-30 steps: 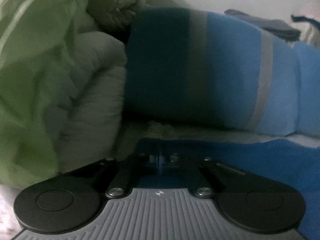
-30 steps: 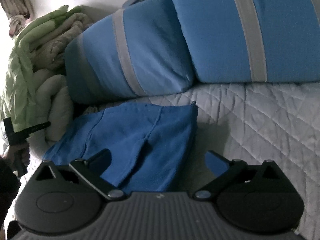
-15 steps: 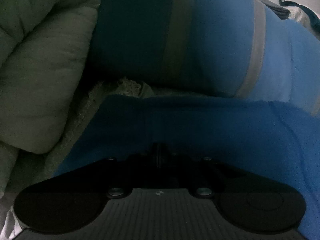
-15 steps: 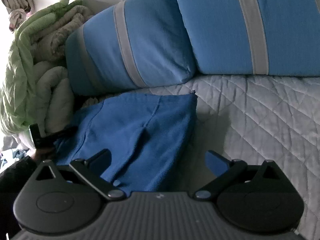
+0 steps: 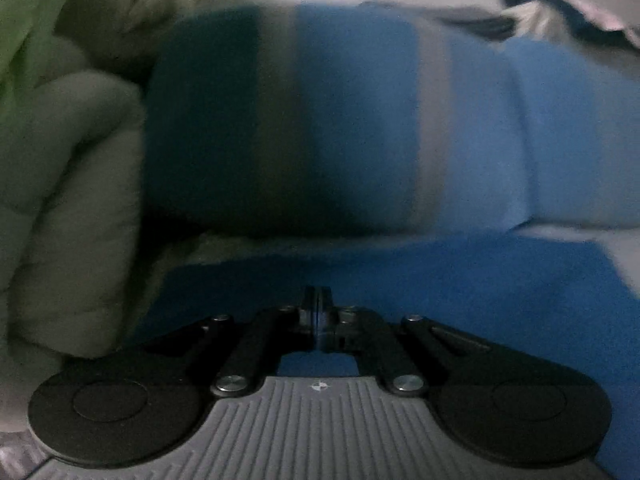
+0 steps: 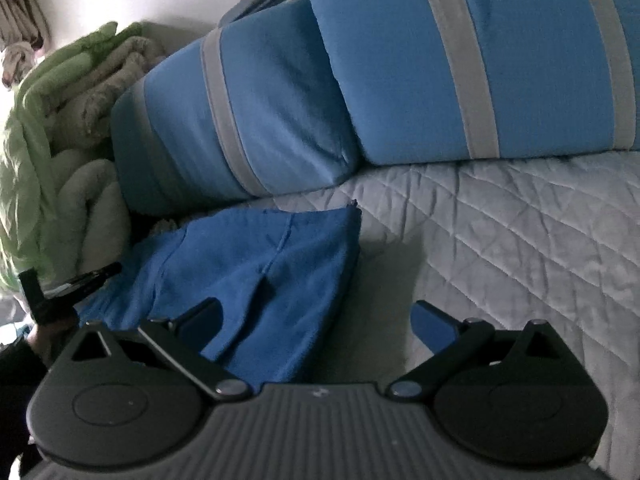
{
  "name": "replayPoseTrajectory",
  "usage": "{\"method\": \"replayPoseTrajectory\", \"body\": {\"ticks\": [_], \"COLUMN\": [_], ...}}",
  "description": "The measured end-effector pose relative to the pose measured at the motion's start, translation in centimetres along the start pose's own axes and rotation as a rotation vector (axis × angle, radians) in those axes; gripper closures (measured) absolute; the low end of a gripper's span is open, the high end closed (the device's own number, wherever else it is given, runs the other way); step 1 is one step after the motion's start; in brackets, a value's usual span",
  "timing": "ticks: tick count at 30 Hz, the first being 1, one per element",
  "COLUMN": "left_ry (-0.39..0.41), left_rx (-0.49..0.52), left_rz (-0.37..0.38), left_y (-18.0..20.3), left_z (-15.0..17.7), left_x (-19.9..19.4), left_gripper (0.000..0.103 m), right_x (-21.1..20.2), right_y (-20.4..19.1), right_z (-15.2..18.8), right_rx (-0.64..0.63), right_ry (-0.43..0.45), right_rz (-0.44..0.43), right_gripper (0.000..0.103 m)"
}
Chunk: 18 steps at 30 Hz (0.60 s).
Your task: Fold clothes
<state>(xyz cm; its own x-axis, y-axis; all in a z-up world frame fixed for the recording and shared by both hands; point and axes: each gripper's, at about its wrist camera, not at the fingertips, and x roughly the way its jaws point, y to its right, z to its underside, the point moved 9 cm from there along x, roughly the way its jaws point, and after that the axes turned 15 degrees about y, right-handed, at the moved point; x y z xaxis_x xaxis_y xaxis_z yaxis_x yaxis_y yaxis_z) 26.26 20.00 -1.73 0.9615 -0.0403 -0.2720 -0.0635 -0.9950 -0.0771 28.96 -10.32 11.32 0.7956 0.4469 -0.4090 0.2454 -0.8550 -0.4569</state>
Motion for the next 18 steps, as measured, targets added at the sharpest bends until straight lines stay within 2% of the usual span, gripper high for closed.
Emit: {"method": "replayPoseTrajectory", "body": {"ticks": [5,7,10,15,18], "left_ry": [-0.017,-0.041,-0.072,-0.14,-0.146], "left_rx": [-0.007,-0.002,-0.026,-0.003,-0.044], "left_rz": [0.08,0.08,0.076,0.043,0.05], "left_y": [6.3,7.8,8.6,9.1,8.4], "left_z": [-0.1,0.7,2.6,7.0,7.2], "left_x": [1.0,2.3,4.4,7.5,7.9], "left_gripper": [0.103,0.103,0.103,0.102,0.102], "right_x": [-0.9,-1.3,-1.7,-2.1,-2.0], "right_y": [0.1,0.2,0.4,0.5,0.6], "right_z": [-0.1,-0.1,0.0,-0.2,-0.2], "right_rx": [0.018,0.03,0.044,0.016,-0.004], "right_ry": [0.009,0.016,0.015,0.021,0.023], "right_rz": [0.002,0.003,-0.001,-0.001,0.001], "right_gripper": [0.0,0.0,0.0,0.0,0.0]}}
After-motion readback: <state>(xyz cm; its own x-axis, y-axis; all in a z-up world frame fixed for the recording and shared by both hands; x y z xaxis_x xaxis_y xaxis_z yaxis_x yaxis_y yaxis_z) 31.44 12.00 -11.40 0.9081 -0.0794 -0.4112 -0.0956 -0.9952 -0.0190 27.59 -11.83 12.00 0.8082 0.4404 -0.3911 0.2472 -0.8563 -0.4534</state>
